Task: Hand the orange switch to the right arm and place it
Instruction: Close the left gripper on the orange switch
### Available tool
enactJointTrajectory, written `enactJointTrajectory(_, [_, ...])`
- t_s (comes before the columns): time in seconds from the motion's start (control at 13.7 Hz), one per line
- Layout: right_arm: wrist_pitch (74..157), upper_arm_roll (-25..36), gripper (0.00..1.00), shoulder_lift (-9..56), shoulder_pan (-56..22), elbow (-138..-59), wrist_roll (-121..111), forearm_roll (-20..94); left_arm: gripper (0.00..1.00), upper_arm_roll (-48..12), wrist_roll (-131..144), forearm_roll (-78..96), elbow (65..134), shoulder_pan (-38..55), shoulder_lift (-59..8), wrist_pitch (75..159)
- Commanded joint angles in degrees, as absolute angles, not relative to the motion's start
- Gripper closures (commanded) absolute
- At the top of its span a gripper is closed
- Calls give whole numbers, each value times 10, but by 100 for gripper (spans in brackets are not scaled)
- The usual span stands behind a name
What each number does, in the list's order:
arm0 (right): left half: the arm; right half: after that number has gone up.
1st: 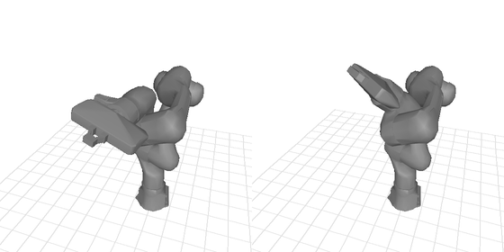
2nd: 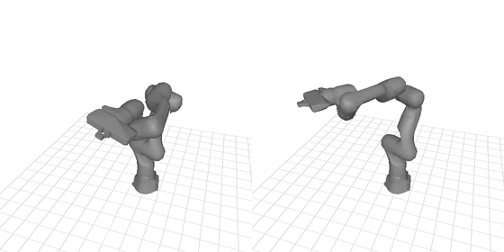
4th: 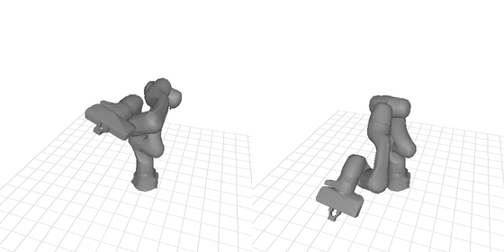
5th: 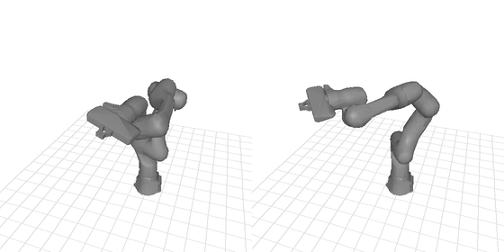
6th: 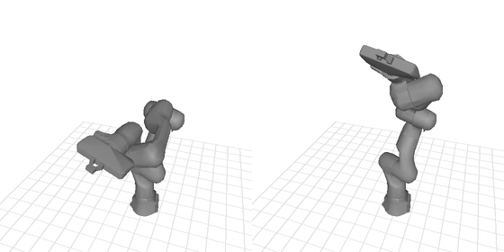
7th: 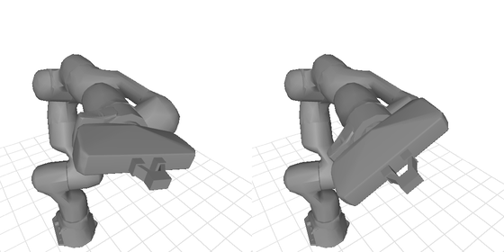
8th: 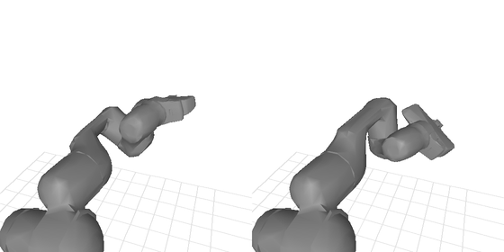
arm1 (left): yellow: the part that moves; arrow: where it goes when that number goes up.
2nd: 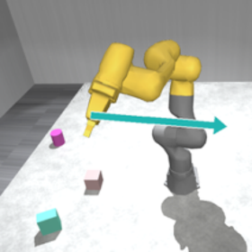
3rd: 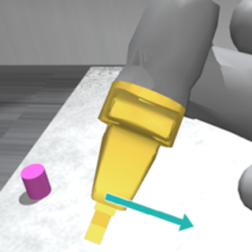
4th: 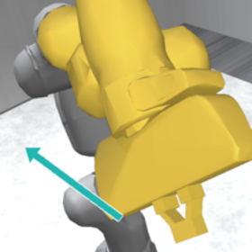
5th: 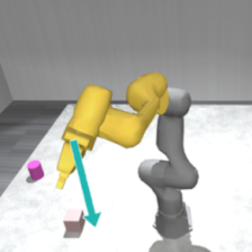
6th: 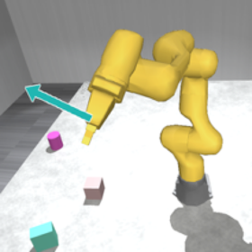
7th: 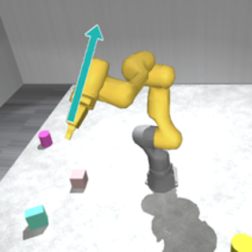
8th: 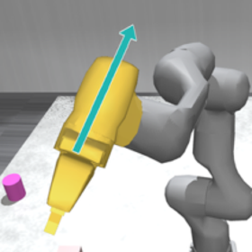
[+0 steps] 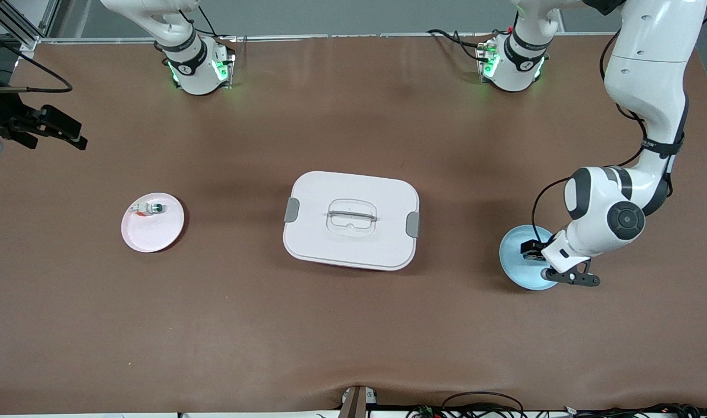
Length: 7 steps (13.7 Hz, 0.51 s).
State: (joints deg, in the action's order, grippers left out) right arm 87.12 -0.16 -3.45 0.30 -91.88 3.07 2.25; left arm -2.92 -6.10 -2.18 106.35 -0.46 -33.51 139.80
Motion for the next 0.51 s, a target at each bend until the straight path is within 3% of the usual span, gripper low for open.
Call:
enactJointTrajectory(0.0, [870,-10,0,-42,16,-918,33,25,0,-31,-69,-32,1084,-8,-327,1422])
enactJointTrajectory(0.44, [869,-10,0,-42,15,-918,33,25,0,-30,-70,-33,1089,-8,-335,1435])
